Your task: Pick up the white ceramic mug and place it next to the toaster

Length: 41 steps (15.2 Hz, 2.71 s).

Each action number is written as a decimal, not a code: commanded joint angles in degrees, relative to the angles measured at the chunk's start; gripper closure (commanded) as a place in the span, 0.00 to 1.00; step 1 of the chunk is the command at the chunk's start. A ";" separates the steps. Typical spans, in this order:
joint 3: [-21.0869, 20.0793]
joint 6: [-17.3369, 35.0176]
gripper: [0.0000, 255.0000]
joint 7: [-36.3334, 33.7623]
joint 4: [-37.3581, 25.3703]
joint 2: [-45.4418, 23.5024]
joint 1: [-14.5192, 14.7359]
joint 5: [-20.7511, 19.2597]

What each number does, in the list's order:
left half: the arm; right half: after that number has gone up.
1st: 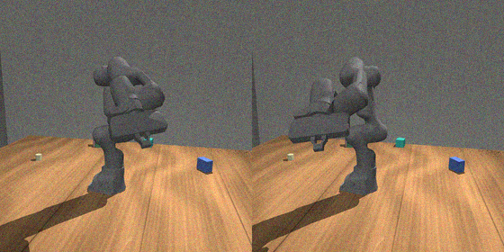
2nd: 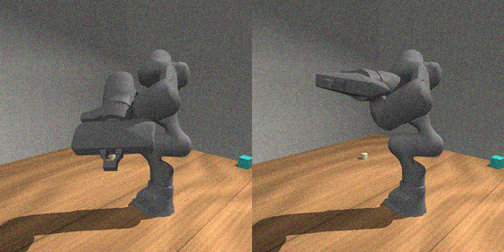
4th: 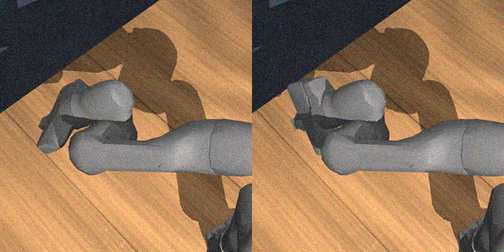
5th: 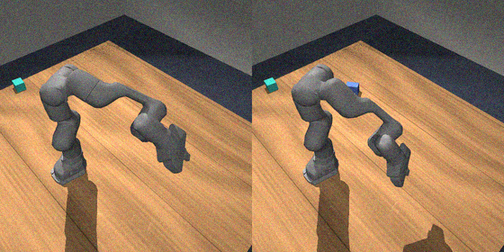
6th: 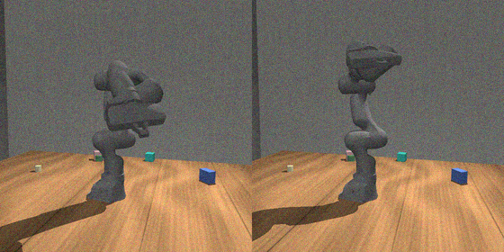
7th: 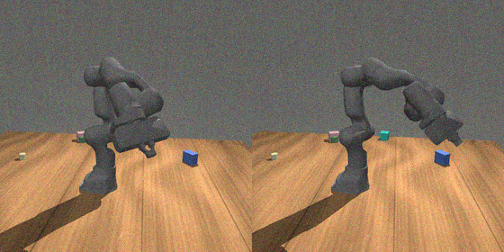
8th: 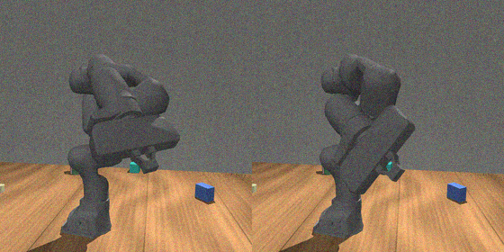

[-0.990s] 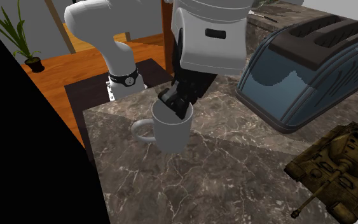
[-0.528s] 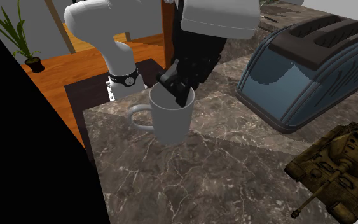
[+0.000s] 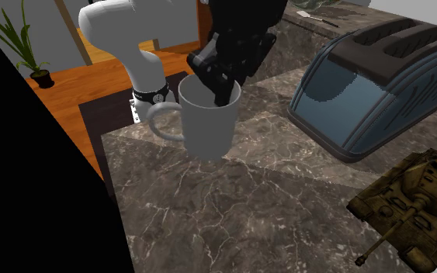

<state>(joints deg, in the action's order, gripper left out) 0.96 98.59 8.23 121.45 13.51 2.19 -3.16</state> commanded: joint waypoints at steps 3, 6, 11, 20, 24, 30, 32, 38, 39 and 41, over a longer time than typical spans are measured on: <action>0.00 -3.13 1.00 0.18 -2.81 0.30 -0.01 0.02; -0.02 -5.44 1.00 0.28 -5.05 0.38 0.00 0.03; -0.06 -9.29 1.00 0.45 -9.02 0.26 0.01 0.06; -0.12 -16.29 1.00 0.76 -17.05 -0.76 0.02 0.07; -0.14 -19.46 1.00 0.91 -21.02 -1.56 0.02 0.06; -0.17 -23.53 1.00 1.11 -26.41 -2.88 0.02 0.04; -1.75 -23.61 1.00 -1.63 -24.68 -1.19 1.10 0.80; -6.77 -23.94 1.00 -9.96 -21.12 2.52 4.23 3.64; -7.64 -23.99 1.00 -11.38 -20.76 2.93 4.75 4.17; -9.42 -24.08 1.00 -14.22 -20.24 3.58 5.77 5.25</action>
<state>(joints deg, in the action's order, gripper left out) -7.53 74.99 -4.41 101.82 17.21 7.44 1.55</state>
